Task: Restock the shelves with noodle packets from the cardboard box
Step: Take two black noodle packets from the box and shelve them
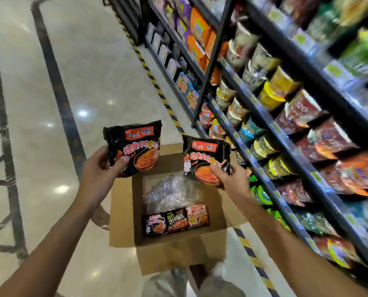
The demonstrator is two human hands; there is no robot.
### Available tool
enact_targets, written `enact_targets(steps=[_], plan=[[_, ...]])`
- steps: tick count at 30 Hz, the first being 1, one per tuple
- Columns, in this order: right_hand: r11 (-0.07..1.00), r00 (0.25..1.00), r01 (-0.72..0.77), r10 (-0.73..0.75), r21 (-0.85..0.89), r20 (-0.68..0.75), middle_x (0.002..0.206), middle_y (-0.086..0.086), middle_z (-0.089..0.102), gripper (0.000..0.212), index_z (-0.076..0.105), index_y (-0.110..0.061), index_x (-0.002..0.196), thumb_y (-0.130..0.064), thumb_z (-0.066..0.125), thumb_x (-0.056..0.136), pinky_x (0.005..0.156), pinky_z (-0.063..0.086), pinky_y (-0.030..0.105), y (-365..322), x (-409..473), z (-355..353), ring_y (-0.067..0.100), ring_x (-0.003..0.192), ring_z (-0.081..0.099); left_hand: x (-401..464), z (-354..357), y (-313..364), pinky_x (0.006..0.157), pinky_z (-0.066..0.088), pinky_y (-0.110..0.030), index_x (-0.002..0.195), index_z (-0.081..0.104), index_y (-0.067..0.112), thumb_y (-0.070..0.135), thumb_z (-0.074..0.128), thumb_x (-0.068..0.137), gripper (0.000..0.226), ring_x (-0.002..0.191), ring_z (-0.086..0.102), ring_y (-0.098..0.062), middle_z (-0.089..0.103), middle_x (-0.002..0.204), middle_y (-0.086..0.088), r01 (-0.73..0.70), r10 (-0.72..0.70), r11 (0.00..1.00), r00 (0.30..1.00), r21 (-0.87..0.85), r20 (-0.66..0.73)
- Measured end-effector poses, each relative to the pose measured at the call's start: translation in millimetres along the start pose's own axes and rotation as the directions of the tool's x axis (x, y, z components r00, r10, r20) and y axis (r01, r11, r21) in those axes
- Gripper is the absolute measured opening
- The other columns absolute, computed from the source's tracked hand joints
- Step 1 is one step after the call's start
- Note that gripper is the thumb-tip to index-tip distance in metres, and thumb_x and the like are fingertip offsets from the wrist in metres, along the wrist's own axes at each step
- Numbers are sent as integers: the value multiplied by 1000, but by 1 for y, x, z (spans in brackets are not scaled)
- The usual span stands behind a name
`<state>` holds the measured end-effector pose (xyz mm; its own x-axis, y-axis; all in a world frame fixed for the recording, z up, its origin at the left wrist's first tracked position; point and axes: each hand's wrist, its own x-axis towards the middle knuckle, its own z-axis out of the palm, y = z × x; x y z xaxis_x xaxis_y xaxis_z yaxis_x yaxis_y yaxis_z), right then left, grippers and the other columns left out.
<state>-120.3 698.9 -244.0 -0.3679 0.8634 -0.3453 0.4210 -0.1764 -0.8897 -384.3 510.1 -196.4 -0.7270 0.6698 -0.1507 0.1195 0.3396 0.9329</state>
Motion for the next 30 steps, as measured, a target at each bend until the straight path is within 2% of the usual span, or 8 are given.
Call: enact_targets(steps=[2, 5, 8, 13, 19, 25, 28, 30], plan=[[996, 999, 42, -39, 76, -36, 96, 14, 74, 31, 67, -11, 100, -37, 76, 86, 87, 59, 50, -23, -26, -22, 32, 97, 72, -17, -3, 31, 75, 52, -9, 127, 62, 19, 22, 71, 90, 38, 99, 65, 5, 69, 110, 14, -67, 67, 998, 998, 1, 1], [982, 988, 126, -111, 143, -110, 99, 8, 76, 22, 70, -16, 99, -34, 76, 88, 89, 57, 55, -46, -65, -58, 27, 97, 72, -48, -1, 69, 73, 51, -8, 125, 63, 20, 24, 71, 89, 37, 99, 66, 5, 69, 110, 13, -143, 143, 989, 990, -24, 3], [970, 968, 206, -182, 132, -174, 99, 26, 68, 35, 62, 0, 97, -32, 73, 90, 87, 52, 59, -61, -109, -95, 42, 98, 67, -79, 7, 97, 73, 51, -9, 122, 63, 28, 28, 71, 88, 35, 98, 65, 7, 69, 109, 16, -208, 211, 976, 977, -59, 33], [954, 921, 292, -262, 63, -289, 101, 23, 67, 45, 61, -3, 101, -46, 70, 89, 85, 53, 54, -64, -207, -154, 38, 96, 66, -147, 21, 139, 79, 52, -23, 103, 64, 43, 34, 70, 86, 20, 92, 69, 2, 73, 96, 24, -309, 323, 944, 936, -114, 140], [939, 880, 316, -235, 139, -412, 102, 4, 77, 13, 73, -24, 100, -31, 70, 90, 86, 58, 40, -31, -359, -218, 23, 98, 73, -262, 48, 168, 71, 52, -12, 106, 68, 19, 17, 69, 89, 17, 86, 69, -3, 75, 90, 17, -384, 441, 891, 858, -241, 264], [963, 779, 258, -159, 79, -606, 100, -7, 75, 16, 68, -24, 102, -36, 67, 92, 83, 60, 42, 19, -536, -286, 15, 96, 72, -380, 105, 204, 85, 51, -13, 124, 63, 12, 29, 71, 85, 43, 106, 67, -5, 73, 113, 6, -358, 478, 877, 720, -320, 504], [970, 677, 236, -128, 49, -724, 102, 6, 71, 24, 66, -17, 98, -41, 67, 90, 87, 57, 50, 43, -615, -322, 25, 98, 69, -441, 149, 222, 72, 46, -1, 112, 62, 23, 20, 67, 89, 23, 92, 64, 14, 73, 93, 26, -330, 483, 876, 616, -352, 622], [973, 606, 228, -105, 45, -788, 102, 11, 70, 26, 66, -20, 97, -44, 67, 89, 91, 54, 55, 54, -659, -341, 27, 97, 69, -480, 180, 230, 69, 46, -2, 112, 62, 16, 13, 66, 91, 21, 85, 66, 14, 74, 96, 15, -341, 504, 863, 543, -372, 672]])
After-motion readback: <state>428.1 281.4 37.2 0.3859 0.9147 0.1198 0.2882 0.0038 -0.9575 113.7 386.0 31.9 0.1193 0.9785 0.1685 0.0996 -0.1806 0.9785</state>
